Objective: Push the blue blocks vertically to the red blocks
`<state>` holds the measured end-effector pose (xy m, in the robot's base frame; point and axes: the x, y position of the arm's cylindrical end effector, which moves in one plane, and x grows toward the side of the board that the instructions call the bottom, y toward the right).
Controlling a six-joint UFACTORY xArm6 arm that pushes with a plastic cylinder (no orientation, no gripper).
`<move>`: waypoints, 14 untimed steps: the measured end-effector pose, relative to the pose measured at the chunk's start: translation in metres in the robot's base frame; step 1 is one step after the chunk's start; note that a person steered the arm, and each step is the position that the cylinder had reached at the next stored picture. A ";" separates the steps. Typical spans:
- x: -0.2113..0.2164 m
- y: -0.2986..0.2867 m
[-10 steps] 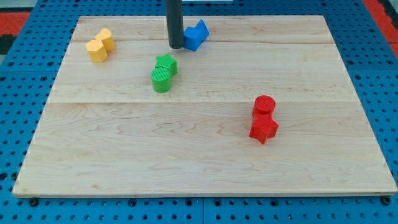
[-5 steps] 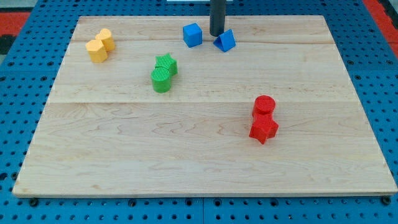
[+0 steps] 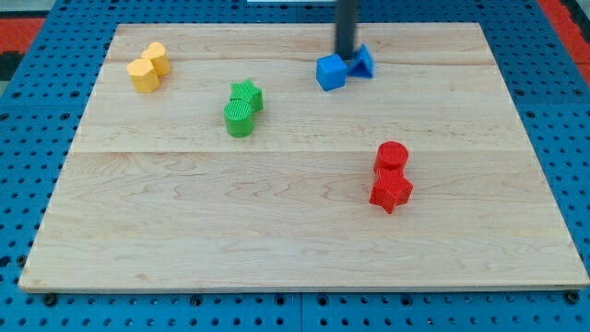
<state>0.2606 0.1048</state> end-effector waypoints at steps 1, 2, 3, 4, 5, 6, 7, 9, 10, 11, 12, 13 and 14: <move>-0.013 -0.074; 0.007 -0.083; 0.027 -0.066; 0.027 -0.072; 0.036 -0.082; 0.051 -0.091; 0.060 -0.071; 0.081 -0.003; 0.096 0.013; 0.094 0.043; 0.083 0.050; 0.070 0.042; 0.067 0.032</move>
